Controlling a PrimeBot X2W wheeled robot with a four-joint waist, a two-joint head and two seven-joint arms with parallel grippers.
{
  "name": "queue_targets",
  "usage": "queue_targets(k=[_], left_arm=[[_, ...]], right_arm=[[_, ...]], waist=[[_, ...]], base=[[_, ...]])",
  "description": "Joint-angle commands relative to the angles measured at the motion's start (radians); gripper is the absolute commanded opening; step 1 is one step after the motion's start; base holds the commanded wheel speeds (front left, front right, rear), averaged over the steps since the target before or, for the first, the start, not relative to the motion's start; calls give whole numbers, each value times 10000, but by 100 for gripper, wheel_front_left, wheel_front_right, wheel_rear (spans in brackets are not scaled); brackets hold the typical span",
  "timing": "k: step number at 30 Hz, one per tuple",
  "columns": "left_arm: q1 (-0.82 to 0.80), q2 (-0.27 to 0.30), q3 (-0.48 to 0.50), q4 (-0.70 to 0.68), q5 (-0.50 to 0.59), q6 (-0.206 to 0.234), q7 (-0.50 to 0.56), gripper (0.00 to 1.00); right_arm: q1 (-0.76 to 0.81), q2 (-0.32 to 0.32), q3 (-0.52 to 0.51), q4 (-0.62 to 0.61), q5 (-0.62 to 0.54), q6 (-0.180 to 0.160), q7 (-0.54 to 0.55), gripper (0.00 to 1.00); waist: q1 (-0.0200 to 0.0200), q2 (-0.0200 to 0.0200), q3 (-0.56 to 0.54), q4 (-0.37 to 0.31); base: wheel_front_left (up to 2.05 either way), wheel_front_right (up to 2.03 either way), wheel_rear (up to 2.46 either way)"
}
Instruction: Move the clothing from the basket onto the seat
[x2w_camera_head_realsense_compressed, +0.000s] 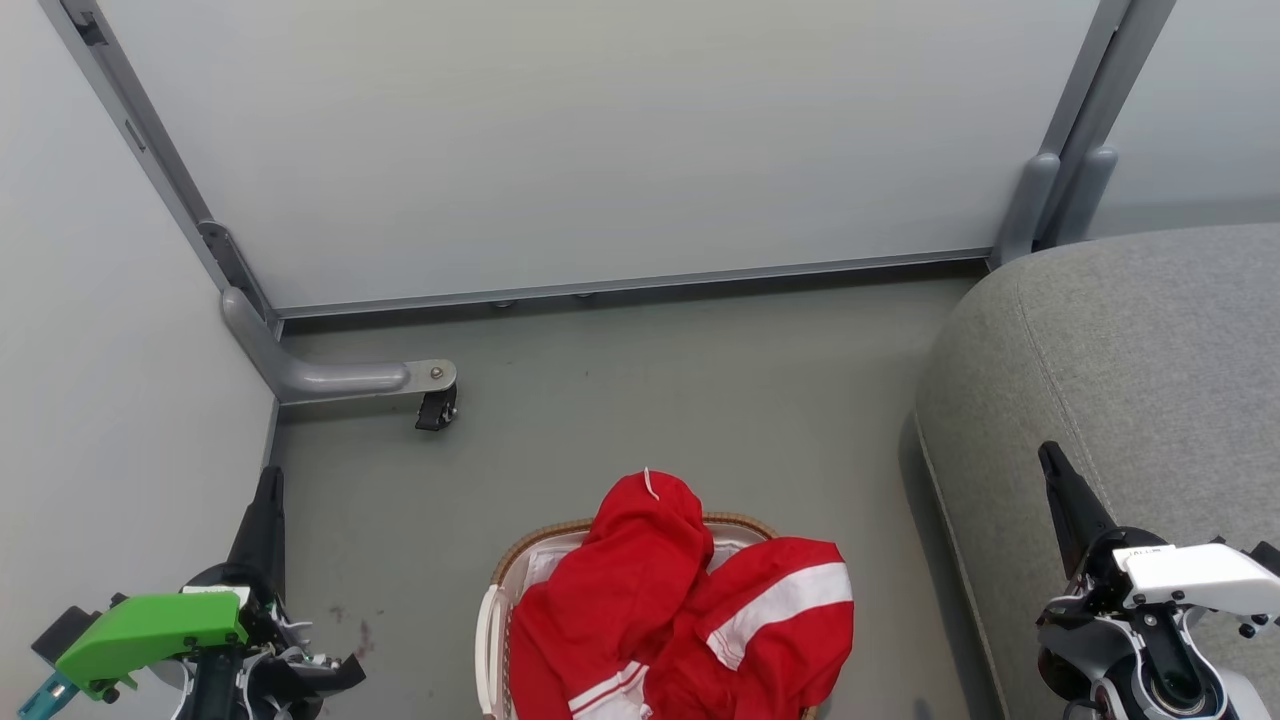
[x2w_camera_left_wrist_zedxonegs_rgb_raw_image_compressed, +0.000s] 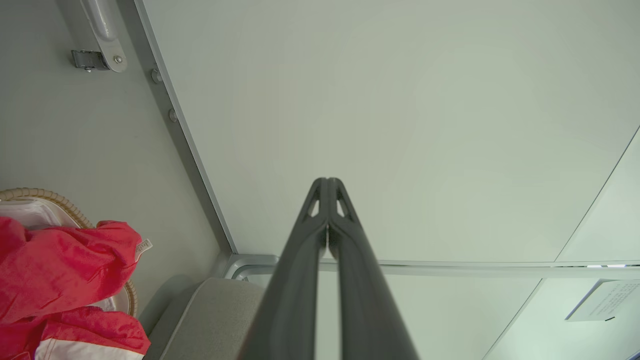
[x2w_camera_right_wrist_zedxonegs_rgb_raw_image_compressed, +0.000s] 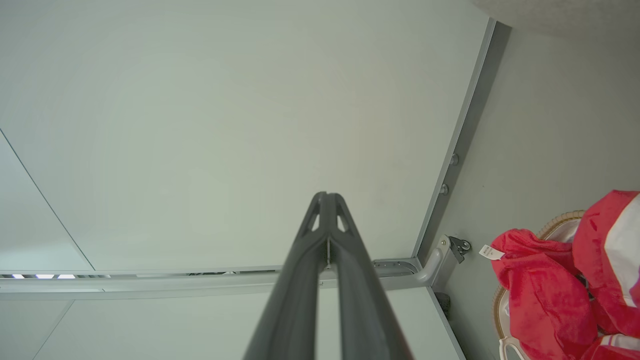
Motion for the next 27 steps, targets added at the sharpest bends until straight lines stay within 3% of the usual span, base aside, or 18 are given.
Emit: queue_targets(k=[1,19,20,27], left_arm=[[-105,70,18,-15,-28,-60,25,0],[-105,70,17,-15,-28,-60,25,0],[0,0,0,0,0,0,0,100],[128,-55,-66,395,94,13,-156,100]], right_arm=[[109,-63,-13,-27,31,-4,4,0],[109,-63,-13,-27,31,-4,3,0],[0,0,0,0,0,0,0,100],[76,74,92,233,-124,-4,-138,100]], waist=[[0,0,0,0],[0,0,0,0],[0,0,0,0],[0,0,11,1]], base=[[0,0,0],[0,0,0],[0,0,0],[0,0,0]])
